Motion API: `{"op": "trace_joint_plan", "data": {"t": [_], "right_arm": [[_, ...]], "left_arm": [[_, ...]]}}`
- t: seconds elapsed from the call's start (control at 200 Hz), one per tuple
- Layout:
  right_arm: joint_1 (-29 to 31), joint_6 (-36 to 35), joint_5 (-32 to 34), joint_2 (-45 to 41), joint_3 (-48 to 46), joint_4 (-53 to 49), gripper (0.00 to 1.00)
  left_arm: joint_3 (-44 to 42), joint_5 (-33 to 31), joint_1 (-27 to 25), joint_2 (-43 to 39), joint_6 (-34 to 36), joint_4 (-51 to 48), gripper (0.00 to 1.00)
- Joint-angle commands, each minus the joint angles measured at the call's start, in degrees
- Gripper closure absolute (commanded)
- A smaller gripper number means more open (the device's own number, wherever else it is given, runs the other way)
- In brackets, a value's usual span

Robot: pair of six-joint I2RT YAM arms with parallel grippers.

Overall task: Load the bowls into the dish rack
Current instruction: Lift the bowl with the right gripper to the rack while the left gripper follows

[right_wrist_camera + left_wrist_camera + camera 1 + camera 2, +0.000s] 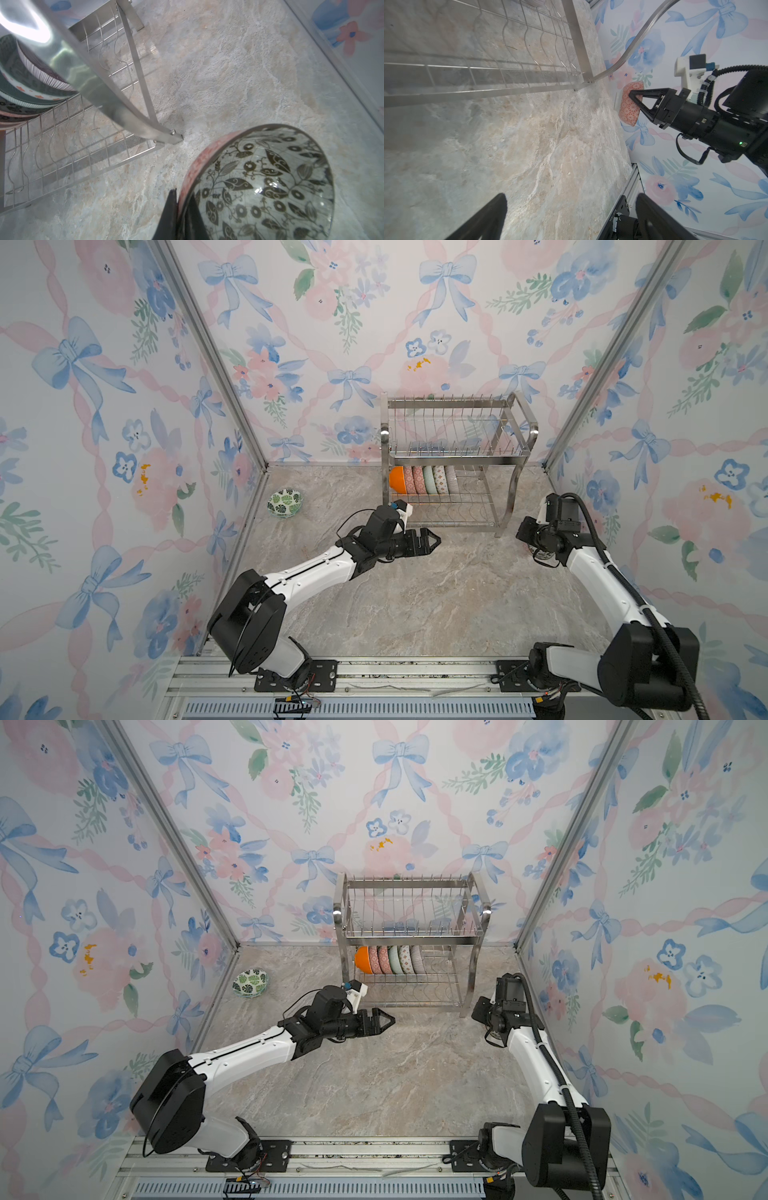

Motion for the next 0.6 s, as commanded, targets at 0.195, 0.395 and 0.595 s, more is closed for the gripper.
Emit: {"op": "trace_joint_plan", "data": {"t": [0.195,0.395,0.595], "right_arm": [[-7.13,-1.64,-10.61,13.01,17.48,1.60,1.00],[-8.97,-1.04,-21.06,23.65,27.37,5.75,1.00],[-9.83,-1.33,-30.50,33.09,35.65,8.47,1.00]], "left_arm": [[5.19,-7.96,-2.74,4.30,2.03,5.84,0.02],[10.82,-7.85,-2.83,9.11,3.33,4.47,0.02],[15.99,-7.76,-2.83,12.21,5.80,1.11,0.02]]}}
